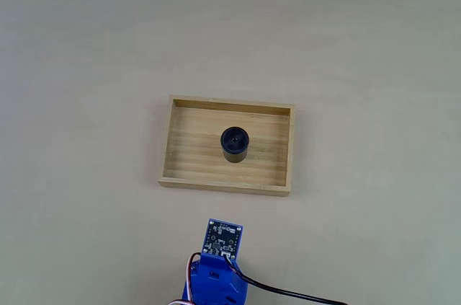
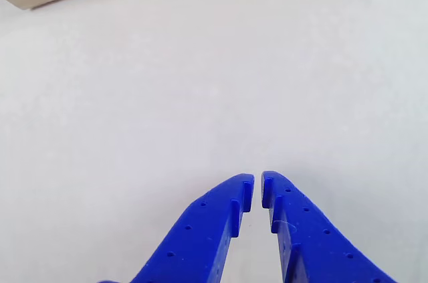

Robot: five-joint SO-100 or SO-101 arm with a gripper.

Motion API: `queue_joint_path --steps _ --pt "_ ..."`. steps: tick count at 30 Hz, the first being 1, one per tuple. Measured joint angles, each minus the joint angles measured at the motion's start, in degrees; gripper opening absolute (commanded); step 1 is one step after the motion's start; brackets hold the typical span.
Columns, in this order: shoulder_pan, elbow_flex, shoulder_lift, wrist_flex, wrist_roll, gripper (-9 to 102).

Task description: Place the black cylinder in the wooden box then return to rest.

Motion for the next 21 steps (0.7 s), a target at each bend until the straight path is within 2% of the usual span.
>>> queue_joint_path --steps 9,21 --pt "0.0 0.2 0.0 3.6 0.0 0" --pt "0.0 0.2 0.0 3.6 -1.8 0"
